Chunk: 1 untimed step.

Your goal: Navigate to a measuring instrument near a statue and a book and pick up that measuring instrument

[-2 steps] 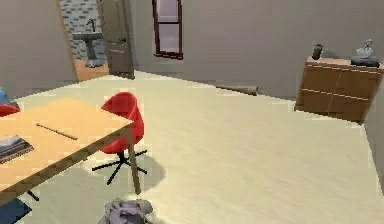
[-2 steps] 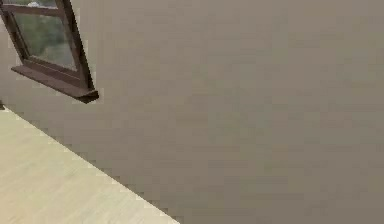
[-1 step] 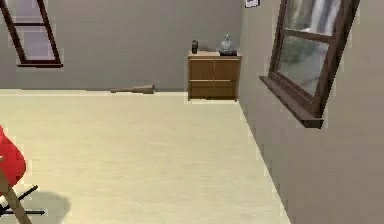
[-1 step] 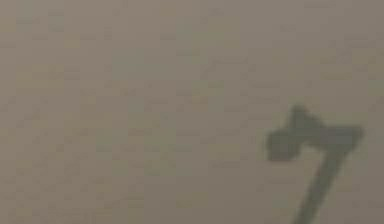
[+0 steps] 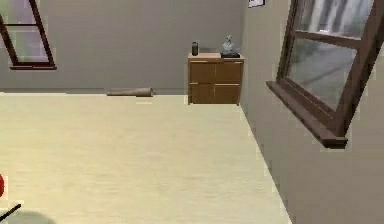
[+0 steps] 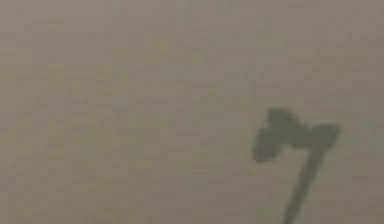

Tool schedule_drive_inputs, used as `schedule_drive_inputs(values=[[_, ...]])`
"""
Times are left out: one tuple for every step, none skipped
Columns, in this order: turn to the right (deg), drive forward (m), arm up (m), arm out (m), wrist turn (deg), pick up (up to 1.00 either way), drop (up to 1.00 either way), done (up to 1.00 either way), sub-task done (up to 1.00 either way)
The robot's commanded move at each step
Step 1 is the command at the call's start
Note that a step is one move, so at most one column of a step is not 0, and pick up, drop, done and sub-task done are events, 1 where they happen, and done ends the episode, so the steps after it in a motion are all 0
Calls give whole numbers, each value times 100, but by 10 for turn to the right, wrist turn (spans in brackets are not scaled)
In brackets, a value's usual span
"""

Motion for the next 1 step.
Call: schedule_drive_inputs(values=[[30,0,0,0,0,0,0,0,0]])
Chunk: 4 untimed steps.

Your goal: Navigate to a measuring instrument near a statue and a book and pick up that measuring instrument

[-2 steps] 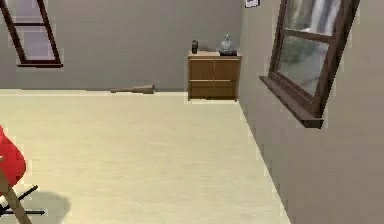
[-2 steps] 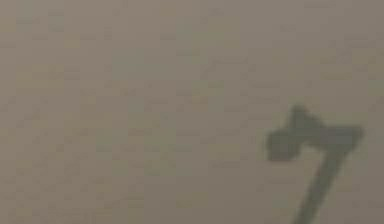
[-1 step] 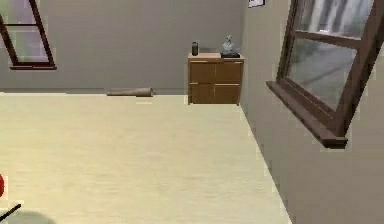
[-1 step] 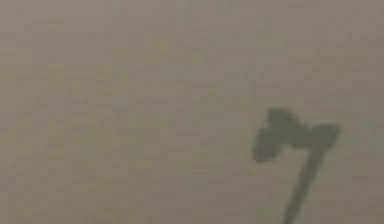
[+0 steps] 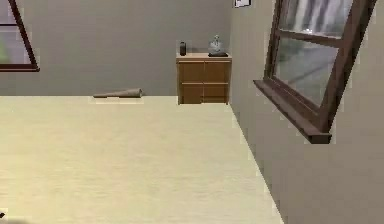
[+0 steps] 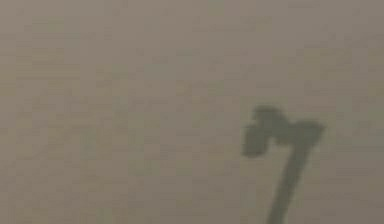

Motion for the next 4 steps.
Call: schedule_drive_inputs(values=[[0,100,0,0,0,0,0,0,0],[0,80,0,0,0,0,0,0,0],[90,0,0,0,0,0,0,0,0],[0,70,0,0,0,0,0,0,0]])
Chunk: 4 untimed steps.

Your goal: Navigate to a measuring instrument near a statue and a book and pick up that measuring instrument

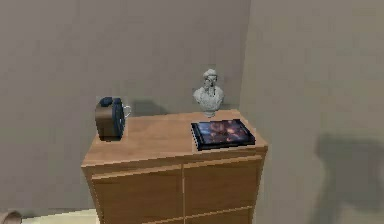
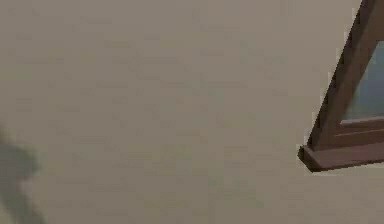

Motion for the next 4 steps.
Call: schedule_drive_inputs(values=[[-90,0,0,0,0,0,0,0,0],[0,15,0,0,0,0,0,0,0],[-450,0,0,0,0,0,0,0,0],[-450,0,0,0,0,0,0,0,0]])
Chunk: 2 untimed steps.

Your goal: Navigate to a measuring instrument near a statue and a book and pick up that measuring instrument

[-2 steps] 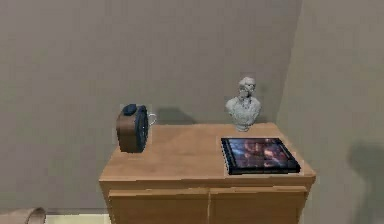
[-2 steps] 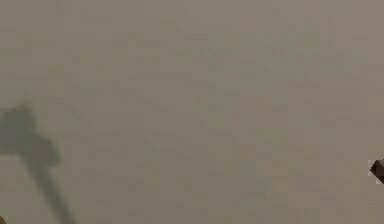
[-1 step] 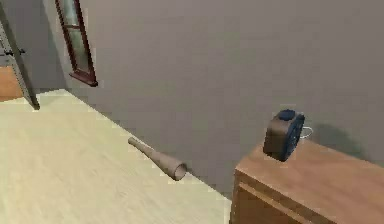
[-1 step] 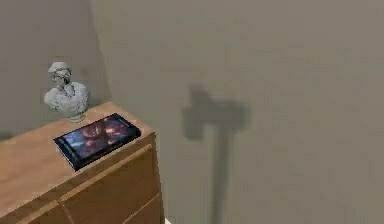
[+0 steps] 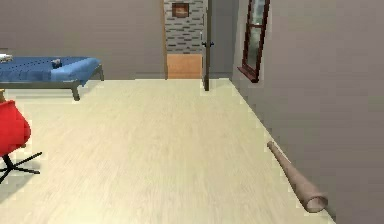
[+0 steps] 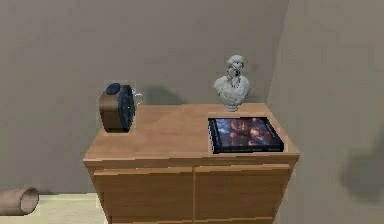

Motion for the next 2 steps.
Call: schedule_drive_inputs(values=[[-150,0,0,0,0,0,0,0,0],[0,0,50,0,0,0,0,0,0]])
